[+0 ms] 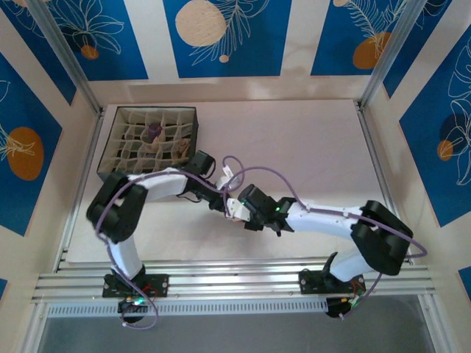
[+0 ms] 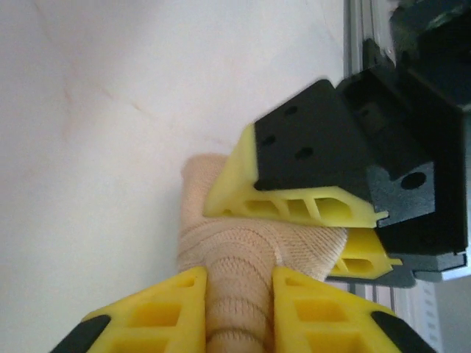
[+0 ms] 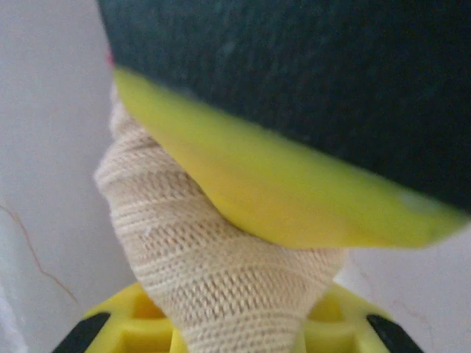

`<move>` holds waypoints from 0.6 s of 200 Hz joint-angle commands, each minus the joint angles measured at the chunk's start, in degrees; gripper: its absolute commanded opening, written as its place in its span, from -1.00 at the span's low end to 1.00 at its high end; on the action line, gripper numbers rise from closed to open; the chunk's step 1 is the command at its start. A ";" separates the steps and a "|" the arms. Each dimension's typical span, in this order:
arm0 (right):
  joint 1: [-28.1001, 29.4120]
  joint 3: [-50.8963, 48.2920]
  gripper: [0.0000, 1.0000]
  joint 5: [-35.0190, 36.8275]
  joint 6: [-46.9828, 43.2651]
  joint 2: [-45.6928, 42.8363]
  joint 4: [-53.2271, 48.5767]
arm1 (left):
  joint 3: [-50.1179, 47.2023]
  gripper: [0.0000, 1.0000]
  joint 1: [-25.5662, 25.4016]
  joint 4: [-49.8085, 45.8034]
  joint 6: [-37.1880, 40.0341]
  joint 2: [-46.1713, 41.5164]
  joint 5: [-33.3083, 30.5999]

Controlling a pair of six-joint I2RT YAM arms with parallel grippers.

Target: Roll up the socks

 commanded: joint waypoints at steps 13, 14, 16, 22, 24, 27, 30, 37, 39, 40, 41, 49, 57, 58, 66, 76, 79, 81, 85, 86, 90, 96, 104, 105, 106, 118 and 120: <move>-3.74 2.67 -1.00 -5.69 10.58 -6.30 -5.74 | -7.64 -0.38 4.14 19.60 -6.73 -14.28 -4.28; -3.86 2.84 -1.00 -5.87 10.75 -6.45 -5.86 | -7.89 -0.36 4.29 20.06 -6.97 -14.65 -4.36; -4.12 3.16 -1.00 -6.26 11.08 -6.78 -6.12 | -8.35 -0.35 4.50 20.92 -7.31 -15.43 -4.71; -4.88 3.89 -1.00 -7.49 12.20 -7.45 -6.76 | -9.67 -0.32 5.33 23.35 -8.17 -17.30 -5.02; -5.10 4.19 -1.00 -7.94 12.50 -7.77 -6.94 | -10.06 -0.32 5.53 24.16 -8.35 -18.09 -5.01; -5.50 4.52 -1.00 -8.56 12.94 -8.08 -7.19 | -10.69 -0.31 6.04 25.33 -8.73 -19.30 -5.09; -5.85 5.04 -1.00 -9.50 13.40 -8.42 -7.46 | -11.36 -0.31 6.42 26.49 -9.09 -20.26 -5.35; -6.88 6.26 -1.00 -11.84 14.44 -9.13 -8.21 | -12.98 -0.28 7.29 29.17 -10.22 -22.62 -6.32; -7.16 6.65 -1.00 -12.50 14.77 -9.27 -8.46 | -13.44 -0.26 7.45 29.92 -10.54 -23.33 -6.67; -7.23 6.80 -1.00 -12.83 15.00 -9.29 -8.58 | -13.69 -0.25 7.53 30.32 -10.72 -23.61 -6.83; -7.40 6.97 -1.00 -13.13 15.25 -9.39 -8.68 | -13.95 -0.25 7.57 30.74 -10.90 -23.75 -6.96; -8.67 8.63 -1.00 -15.43 16.77 -9.97 -9.62 | -15.89 -0.21 8.29 33.58 -11.97 -26.33 -7.61; -9.87 10.16 -1.00 -18.42 18.16 -10.32 -10.45 | -17.61 -0.20 8.83 36.19 -12.48 -28.37 -7.30; -10.00 10.36 -1.00 -18.82 18.28 -10.35 -10.50 | -17.84 -0.21 8.88 36.49 -12.48 -28.64 -7.23; -11.35 11.90 -1.00 -22.39 19.63 -10.63 -10.95 | -19.77 -0.20 9.08 39.03 -12.96 -30.67 -7.03; -12.72 13.68 -1.00 -26.08 21.30 -10.73 -11.44 | -22.34 -0.18 9.20 42.51 -14.54 -32.92 -7.16; -13.04 14.17 -1.00 -27.15 21.70 -10.67 -11.49 | -22.98 -0.14 9.20 43.30 -15.49 -33.59 -7.23; -13.31 14.52 -1.00 -27.80 22.02 -10.64 -11.55 | -23.35 -0.11 9.27 43.95 -16.23 -33.99 -7.19; -13.70 15.14 -1.00 -29.49 22.49 -10.56 -11.66 | -24.01 -0.04 9.33 44.79 -17.50 -34.78 -6.69; -13.80 15.31 -1.00 -29.89 22.60 -10.60 -11.67 | -24.17 -0.02 9.35 45.05 -17.76 -34.96 -6.45; -14.20 15.89 -1.00 -31.41 23.07 -10.43 -11.75 | -24.56 0.00 9.44 46.10 -18.54 -35.49 -5.14; -14.82 16.82 -1.00 -33.71 23.67 -10.14 -11.75 | -24.93 0.02 9.46 47.63 -19.34 -36.04 -2.79; -15.28 17.93 -1.00 -36.12 24.47 -9.75 -11.92 | -25.39 0.21 9.44 49.85 -20.47 -36.39 -0.15; -15.34 18.07 -1.00 -36.46 24.56 -9.66 -11.94 | -25.42 0.25 9.45 50.17 -20.52 -36.42 0.21; -15.36 18.22 -1.00 -36.76 24.60 -9.67 -11.94 | -25.53 0.29 9.46 50.47 -20.55 -36.44 0.52; -15.93 19.56 -1.00 -41.05 25.28 -8.94 -11.81 | -26.35 0.97 9.46 54.74 -21.80 -36.14 4.18; -16.01 19.80 -1.00 -41.73 25.39 -8.85 -11.78 | -26.45 1.00 9.46 55.31 -21.93 -36.01 4.63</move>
